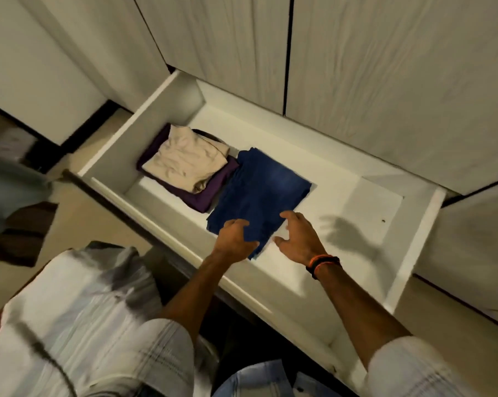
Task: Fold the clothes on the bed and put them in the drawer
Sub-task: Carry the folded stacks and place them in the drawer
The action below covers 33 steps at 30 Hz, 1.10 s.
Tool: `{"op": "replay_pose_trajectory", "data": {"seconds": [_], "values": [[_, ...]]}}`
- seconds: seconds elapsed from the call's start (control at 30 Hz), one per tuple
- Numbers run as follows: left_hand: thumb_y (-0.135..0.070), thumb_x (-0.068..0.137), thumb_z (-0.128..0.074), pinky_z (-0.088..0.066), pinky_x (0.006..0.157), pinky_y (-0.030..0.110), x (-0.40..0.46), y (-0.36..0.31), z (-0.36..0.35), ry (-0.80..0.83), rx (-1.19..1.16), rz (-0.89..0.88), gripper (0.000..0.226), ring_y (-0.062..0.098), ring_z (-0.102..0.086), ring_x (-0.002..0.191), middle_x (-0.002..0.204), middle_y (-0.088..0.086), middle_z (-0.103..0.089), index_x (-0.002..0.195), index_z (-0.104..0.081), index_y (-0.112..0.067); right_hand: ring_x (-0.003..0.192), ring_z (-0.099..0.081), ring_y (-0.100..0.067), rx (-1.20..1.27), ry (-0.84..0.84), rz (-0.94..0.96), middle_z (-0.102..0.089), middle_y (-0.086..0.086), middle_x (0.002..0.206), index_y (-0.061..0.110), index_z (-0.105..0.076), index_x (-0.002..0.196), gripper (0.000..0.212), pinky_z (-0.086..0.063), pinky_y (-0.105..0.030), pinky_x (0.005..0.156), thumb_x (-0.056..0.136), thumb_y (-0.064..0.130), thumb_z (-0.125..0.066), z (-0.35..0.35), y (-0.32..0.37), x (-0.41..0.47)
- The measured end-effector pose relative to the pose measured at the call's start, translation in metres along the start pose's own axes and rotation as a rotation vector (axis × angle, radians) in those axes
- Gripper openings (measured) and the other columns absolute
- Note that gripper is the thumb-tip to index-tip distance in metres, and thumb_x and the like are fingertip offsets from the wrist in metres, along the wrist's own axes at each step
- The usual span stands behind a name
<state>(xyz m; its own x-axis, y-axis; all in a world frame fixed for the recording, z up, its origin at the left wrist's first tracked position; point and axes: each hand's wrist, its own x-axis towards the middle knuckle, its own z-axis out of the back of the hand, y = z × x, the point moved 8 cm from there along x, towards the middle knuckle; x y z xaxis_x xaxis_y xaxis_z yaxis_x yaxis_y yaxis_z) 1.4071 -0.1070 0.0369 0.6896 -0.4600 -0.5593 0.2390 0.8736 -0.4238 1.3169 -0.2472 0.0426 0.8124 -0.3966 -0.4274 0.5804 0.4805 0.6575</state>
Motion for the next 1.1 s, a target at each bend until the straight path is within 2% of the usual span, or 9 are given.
{"op": "replay_pose_trajectory", "data": {"seconds": [0.07,0.17,0.33,0.5,0.63,0.7,0.83,0.93,1.1], "values": [[-0.025,0.083,-0.074,-0.044,0.086,0.025,-0.033,-0.005,0.0,-0.08,-0.05,0.027,0.039,0.03,-0.059,0.116,0.119,0.007,-0.064,0.116,-0.065,-0.007,0.126,-0.051,-0.025,-0.013,0.013,0.054,-0.044,-0.007,0.144,0.013,-0.041,0.142,0.062,-0.043,-0.033,0.104,0.087,0.018,-0.071,0.013,0.004,-0.027],[-0.024,0.085,-0.074,-0.038,0.102,0.029,-0.074,-0.013,0.004,-0.165,-0.145,0.081,0.058,0.027,-0.049,0.128,0.139,0.01,-0.053,0.135,-0.052,-0.005,0.127,-0.051,-0.025,-0.064,0.061,0.104,-0.044,-0.007,0.143,0.014,-0.042,0.141,0.062,-0.044,-0.036,0.106,0.087,0.019,-0.072,0.027,0.009,-0.057],[-0.031,0.086,-0.074,-0.04,0.104,0.031,-0.102,0.0,-0.006,-0.211,-0.23,0.176,0.061,0.023,-0.05,0.128,0.142,0.007,-0.05,0.138,-0.048,-0.013,0.12,-0.056,-0.022,-0.089,0.088,0.116,-0.047,-0.006,0.141,0.015,-0.045,0.139,0.059,-0.049,-0.035,0.101,0.087,0.021,-0.073,0.026,0.009,-0.078],[-0.03,0.085,-0.075,-0.046,0.105,0.037,-0.136,0.019,-0.018,-0.256,-0.33,0.273,0.062,0.022,-0.052,0.126,0.141,0.007,-0.051,0.138,-0.047,-0.017,0.117,-0.058,-0.02,-0.144,0.157,0.173,-0.048,-0.005,0.141,0.015,-0.046,0.138,0.055,-0.05,-0.032,0.099,0.089,0.02,-0.072,0.012,0.011,-0.094],[-0.028,0.083,-0.076,-0.047,0.091,0.025,-0.184,0.037,-0.034,-0.337,-0.398,0.375,0.061,0.02,-0.058,0.116,0.132,0.006,-0.056,0.136,-0.05,-0.013,0.116,-0.059,-0.021,-0.186,0.269,0.313,-0.05,-0.006,0.141,0.013,-0.047,0.137,0.055,-0.049,-0.03,0.097,0.088,0.019,-0.072,-0.005,0.021,-0.113],[-0.027,0.083,-0.076,-0.046,0.092,0.026,-0.203,0.044,-0.045,-0.37,-0.443,0.437,0.058,0.02,-0.057,0.118,0.126,0.001,-0.057,0.134,-0.052,-0.012,0.117,-0.059,-0.022,-0.198,0.317,0.344,-0.05,-0.006,0.141,0.014,-0.047,0.137,0.055,-0.049,-0.032,0.098,0.088,0.019,-0.072,-0.01,0.023,-0.117],[-0.032,0.082,-0.077,-0.049,0.095,0.029,-0.264,0.047,-0.077,-0.503,-0.55,0.602,0.063,0.021,-0.057,0.12,0.135,0.007,-0.056,0.137,-0.05,-0.015,0.115,-0.059,-0.02,-0.233,0.441,0.525,-0.051,-0.005,0.139,0.016,-0.047,0.136,0.052,-0.05,-0.033,0.097,0.089,0.019,-0.071,-0.022,0.03,-0.145],[-0.032,0.084,-0.075,-0.044,0.096,0.028,-0.32,0.031,-0.114,-0.601,-0.626,0.729,0.063,0.023,-0.055,0.123,0.138,0.008,-0.055,0.138,-0.05,-0.013,0.115,-0.059,-0.021,-0.268,0.566,0.65,-0.052,-0.004,0.137,0.016,-0.048,0.136,0.052,-0.051,-0.035,0.098,0.089,0.019,-0.071,-0.029,0.028,-0.183],[-0.031,0.081,-0.077,-0.046,0.099,0.032,-0.407,0.007,-0.183,-0.696,-0.726,0.896,0.063,0.025,-0.057,0.12,0.135,0.01,-0.057,0.135,-0.052,-0.01,0.1,-0.06,-0.014,-0.342,0.734,0.783,-0.058,-0.006,0.128,0.014,-0.05,0.135,0.053,-0.054,-0.033,0.093,0.087,0.019,-0.072,-0.044,0.012,-0.243]]}}
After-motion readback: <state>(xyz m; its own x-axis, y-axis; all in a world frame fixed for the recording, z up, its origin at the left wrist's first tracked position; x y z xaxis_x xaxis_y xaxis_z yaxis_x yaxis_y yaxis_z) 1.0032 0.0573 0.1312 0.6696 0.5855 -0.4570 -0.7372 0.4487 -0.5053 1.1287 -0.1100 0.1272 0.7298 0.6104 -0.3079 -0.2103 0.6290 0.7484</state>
